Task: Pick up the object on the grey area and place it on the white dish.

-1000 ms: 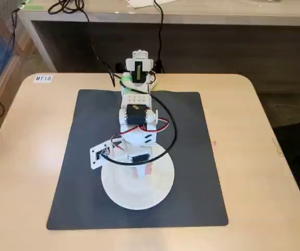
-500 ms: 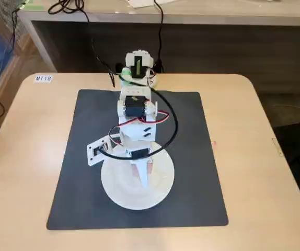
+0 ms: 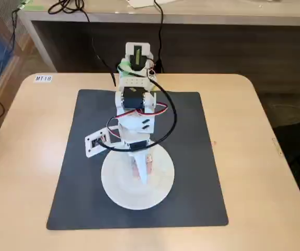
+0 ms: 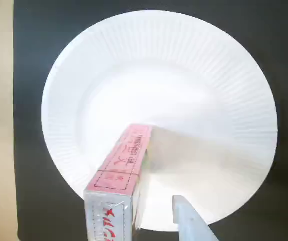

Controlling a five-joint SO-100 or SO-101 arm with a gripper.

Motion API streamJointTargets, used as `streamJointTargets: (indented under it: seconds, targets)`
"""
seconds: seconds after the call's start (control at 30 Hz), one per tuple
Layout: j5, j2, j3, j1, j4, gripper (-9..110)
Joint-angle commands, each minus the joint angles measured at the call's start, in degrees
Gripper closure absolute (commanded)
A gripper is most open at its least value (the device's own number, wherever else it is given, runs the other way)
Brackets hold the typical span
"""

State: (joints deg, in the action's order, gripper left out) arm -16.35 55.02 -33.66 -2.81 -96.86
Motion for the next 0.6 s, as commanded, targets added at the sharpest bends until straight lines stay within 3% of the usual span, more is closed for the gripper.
streamJointTargets:
  seconds: [0.0, 0.2, 0.27, 0.3, 0.57]
  targets:
    - [-1.0, 7.1, -1.6, -0.3, -0.4, 54]
    - [-1.6, 22.3, 2.3, 0.0, -0.2, 62]
    - [1.1, 29.9, 4.6, -0.3, 0.1, 82]
    - [4.5, 33.7, 4.6, -1.1, 0.4, 101]
    - [14.7, 51.2, 2.5, -3.0, 4.6, 101]
